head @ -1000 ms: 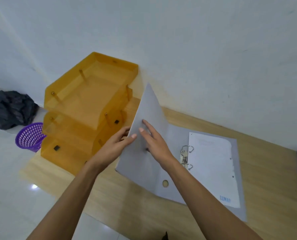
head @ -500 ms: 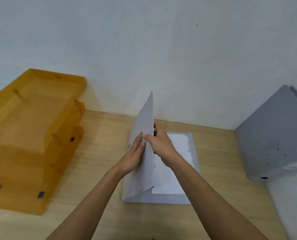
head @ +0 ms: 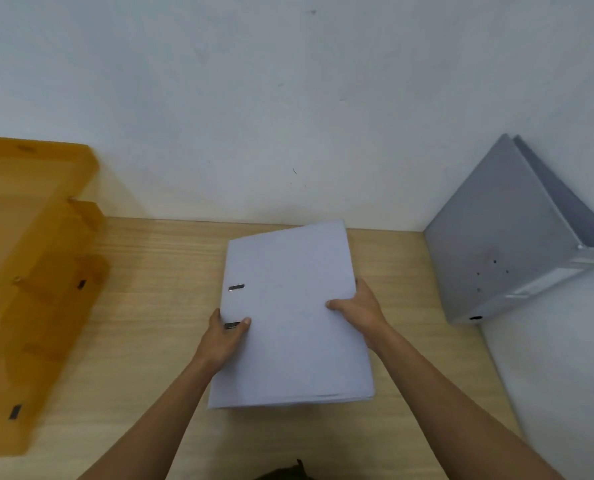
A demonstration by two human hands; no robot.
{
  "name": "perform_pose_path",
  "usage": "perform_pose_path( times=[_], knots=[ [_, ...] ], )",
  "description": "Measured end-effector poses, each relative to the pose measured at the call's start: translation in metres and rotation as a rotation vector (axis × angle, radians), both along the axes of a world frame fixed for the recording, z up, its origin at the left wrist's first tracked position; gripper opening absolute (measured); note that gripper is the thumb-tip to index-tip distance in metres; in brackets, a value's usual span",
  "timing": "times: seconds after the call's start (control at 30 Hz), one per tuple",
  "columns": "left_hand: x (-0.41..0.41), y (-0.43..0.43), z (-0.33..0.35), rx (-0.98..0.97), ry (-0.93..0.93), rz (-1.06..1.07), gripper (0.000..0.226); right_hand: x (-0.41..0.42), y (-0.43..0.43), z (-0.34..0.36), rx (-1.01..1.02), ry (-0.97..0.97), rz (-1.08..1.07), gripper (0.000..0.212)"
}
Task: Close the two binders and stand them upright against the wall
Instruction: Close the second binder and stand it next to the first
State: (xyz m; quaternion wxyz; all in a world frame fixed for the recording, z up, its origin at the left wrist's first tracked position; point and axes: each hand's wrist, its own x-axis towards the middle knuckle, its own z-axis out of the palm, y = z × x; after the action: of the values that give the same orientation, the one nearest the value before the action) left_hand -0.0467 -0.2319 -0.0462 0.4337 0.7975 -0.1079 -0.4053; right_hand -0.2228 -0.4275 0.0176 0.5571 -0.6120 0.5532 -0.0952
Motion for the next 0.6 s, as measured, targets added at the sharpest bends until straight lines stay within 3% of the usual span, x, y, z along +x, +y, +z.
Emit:
perform_pose_path(
  times=[0.1, 0.2, 0.27, 0.4, 0.6],
  knots=[
    [-0.010, -0.005, -0.006, 0.022, -0.021, -0.007, 0.071, -0.019, -0.003, -0.025, -0.091, 0.148, 0.010, 0.084],
    [-0.020, -0.007, -0.007, 0.049, -0.037, -0.039, 0.077, -0.027, -0.002, -0.049, -0.190, 0.332, 0.161, 0.107],
    [-0.026, -0.009, -0.007, 0.055, -0.050, -0.047, 0.079, -0.025, 0.003, -0.059, -0.252, 0.415, 0.331, 0.106],
    [-0.033, -0.011, -0.010, 0.074, -0.068, -0.024, 0.079, -0.013, 0.011, -0.069, -0.187, 0.362, 0.598, 0.087],
    [-0.043, -0.011, -0.015, 0.093, -0.080, -0.039, 0.087, -0.021, 0.016, -0.081, -0.029, 0.347, 0.734, 0.084]
  ],
)
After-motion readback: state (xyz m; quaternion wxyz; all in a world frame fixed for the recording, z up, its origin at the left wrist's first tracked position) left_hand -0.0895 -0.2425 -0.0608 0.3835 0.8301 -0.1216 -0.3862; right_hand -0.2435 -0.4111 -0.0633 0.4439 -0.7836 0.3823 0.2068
